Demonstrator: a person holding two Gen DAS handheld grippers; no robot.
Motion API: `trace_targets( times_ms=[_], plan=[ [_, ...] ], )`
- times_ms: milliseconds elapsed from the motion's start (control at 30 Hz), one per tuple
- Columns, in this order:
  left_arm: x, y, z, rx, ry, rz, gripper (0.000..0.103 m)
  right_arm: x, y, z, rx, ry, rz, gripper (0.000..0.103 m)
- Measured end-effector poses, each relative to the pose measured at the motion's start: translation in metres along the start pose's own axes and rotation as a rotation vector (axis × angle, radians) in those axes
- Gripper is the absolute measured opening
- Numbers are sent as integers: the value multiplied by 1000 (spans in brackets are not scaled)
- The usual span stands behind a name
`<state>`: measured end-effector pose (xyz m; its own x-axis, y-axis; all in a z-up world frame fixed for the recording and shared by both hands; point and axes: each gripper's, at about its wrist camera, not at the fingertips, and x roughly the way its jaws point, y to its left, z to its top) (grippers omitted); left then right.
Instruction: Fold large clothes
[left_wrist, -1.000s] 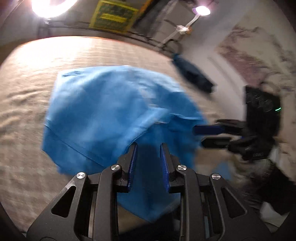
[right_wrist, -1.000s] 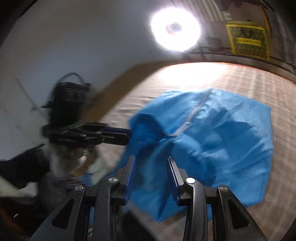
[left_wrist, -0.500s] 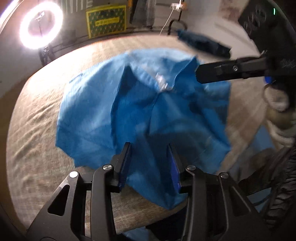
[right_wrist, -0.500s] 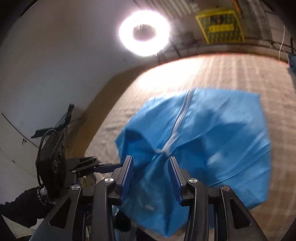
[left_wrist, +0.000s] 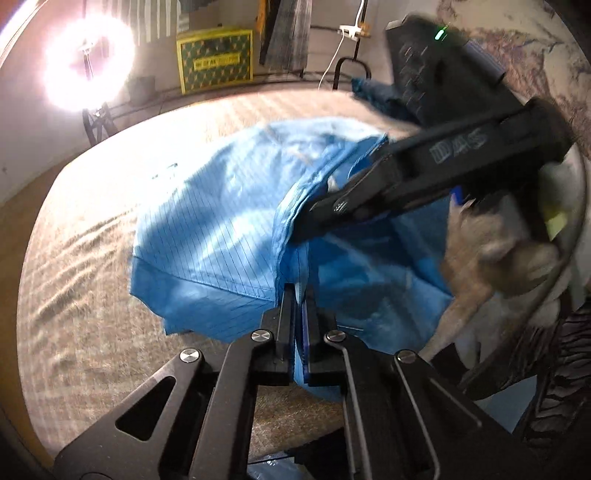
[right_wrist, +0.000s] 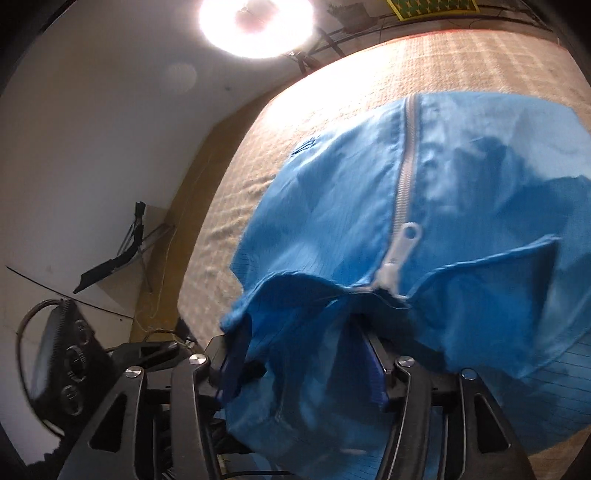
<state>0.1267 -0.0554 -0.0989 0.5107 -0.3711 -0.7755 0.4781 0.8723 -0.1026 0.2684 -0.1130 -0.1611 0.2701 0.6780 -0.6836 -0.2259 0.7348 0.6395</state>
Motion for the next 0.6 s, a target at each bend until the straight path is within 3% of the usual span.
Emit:
trace_targets(
  times_ms=[200,333,467,533,600],
  plan=[
    [-8,5,-3,0,3,-17,0,9,1,1,73,-24,44,55],
    [-12,-5,-11,34,8,-32,0,-11,-3,5,64,-82,-14,33],
    [-11,-6,-13,59,5,-23,0,-17,-13,8,99,-109,-1,15],
    [-11,-7,-14,67,5,-56,0,-16,-13,6,93,-102,-22,13],
    [-9,-4,-15,55,56,-92,0,-21,-15,3,95,-94,-2,14]
  ],
)
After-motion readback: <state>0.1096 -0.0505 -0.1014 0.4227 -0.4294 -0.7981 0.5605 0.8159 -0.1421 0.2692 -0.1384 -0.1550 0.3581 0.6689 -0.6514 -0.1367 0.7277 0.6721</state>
